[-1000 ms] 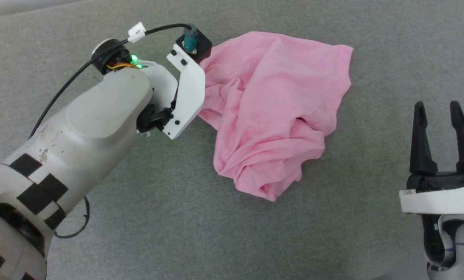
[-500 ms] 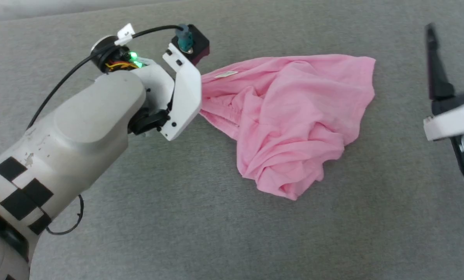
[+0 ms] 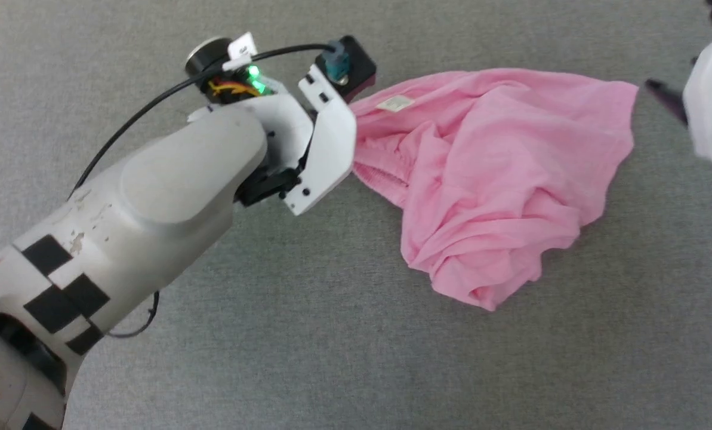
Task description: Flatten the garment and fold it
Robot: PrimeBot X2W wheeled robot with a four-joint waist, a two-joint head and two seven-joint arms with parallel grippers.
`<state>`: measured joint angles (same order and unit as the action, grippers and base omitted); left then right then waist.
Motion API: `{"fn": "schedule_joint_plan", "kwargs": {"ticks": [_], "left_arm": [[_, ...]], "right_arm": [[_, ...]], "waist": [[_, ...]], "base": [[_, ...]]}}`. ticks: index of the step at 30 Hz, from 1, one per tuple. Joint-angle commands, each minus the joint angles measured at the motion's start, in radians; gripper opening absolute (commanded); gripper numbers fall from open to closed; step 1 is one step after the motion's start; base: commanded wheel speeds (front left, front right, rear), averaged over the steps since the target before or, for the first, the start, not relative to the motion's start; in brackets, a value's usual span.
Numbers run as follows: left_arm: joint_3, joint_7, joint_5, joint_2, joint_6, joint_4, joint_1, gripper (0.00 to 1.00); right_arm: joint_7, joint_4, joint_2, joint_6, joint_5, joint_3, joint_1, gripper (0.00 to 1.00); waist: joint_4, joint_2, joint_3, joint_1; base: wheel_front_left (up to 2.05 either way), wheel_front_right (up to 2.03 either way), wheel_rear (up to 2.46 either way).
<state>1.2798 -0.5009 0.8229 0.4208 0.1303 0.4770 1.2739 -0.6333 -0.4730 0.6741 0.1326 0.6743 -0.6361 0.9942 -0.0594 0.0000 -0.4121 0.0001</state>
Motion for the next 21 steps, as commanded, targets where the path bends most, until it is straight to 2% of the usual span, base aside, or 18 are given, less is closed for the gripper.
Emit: {"fn": "schedule_joint_plan", "kwargs": {"ticks": [1,6,10,16,17,18,21], "left_arm": [[0.000,0.007,-0.009,-0.006,0.000,-0.006,0.024,0.00],[0.000,0.022,-0.020,-0.021,0.000,-0.019,0.052,0.00],[0.000,0.029,-0.026,-0.029,0.000,-0.026,0.067,0.00],[0.000,0.039,-0.027,-0.026,0.000,-0.027,0.072,0.00],[0.000,0.041,-0.026,-0.024,0.000,-0.025,0.069,0.00],[0.000,0.042,-0.026,-0.022,0.000,-0.022,0.065,0.00],[0.000,0.050,-0.022,-0.017,0.000,-0.006,0.050,0.00]], "right_arm": [[-0.024,-0.015,0.006,-0.002,0.022,-0.011,0.036,1.00],[-0.106,-0.094,0.009,-0.002,0.068,-0.058,0.105,1.00],[-0.060,-0.169,-0.036,-0.002,0.102,-0.053,0.111,1.00],[-0.062,-0.254,-0.069,-0.002,0.134,-0.128,0.065,1.00],[-0.061,-0.263,-0.071,-0.002,0.143,-0.135,0.062,0.47],[-0.058,-0.270,-0.073,-0.002,0.152,-0.142,0.061,0.00],[-0.024,-0.280,-0.069,-0.002,0.167,-0.158,0.073,0.00]], "waist": [[0.033,0.0000,-0.037,-0.0001],[0.062,0.0000,-0.084,-0.0001],[0.078,0.0000,-0.114,-0.0001],[0.080,0.0000,-0.123,-0.0001],[0.078,0.0000,-0.120,-0.0001],[0.075,0.0000,-0.115,-0.0001],[0.063,0.0000,-0.092,-0.0001]], "base": [[0.00,0.00,0.00],[0.00,0.00,0.00],[0.00,0.00,0.00],[0.00,0.00,0.00],[0.00,0.00,0.00],[0.00,0.00,0.00],[0.00,0.00,0.00]]}}
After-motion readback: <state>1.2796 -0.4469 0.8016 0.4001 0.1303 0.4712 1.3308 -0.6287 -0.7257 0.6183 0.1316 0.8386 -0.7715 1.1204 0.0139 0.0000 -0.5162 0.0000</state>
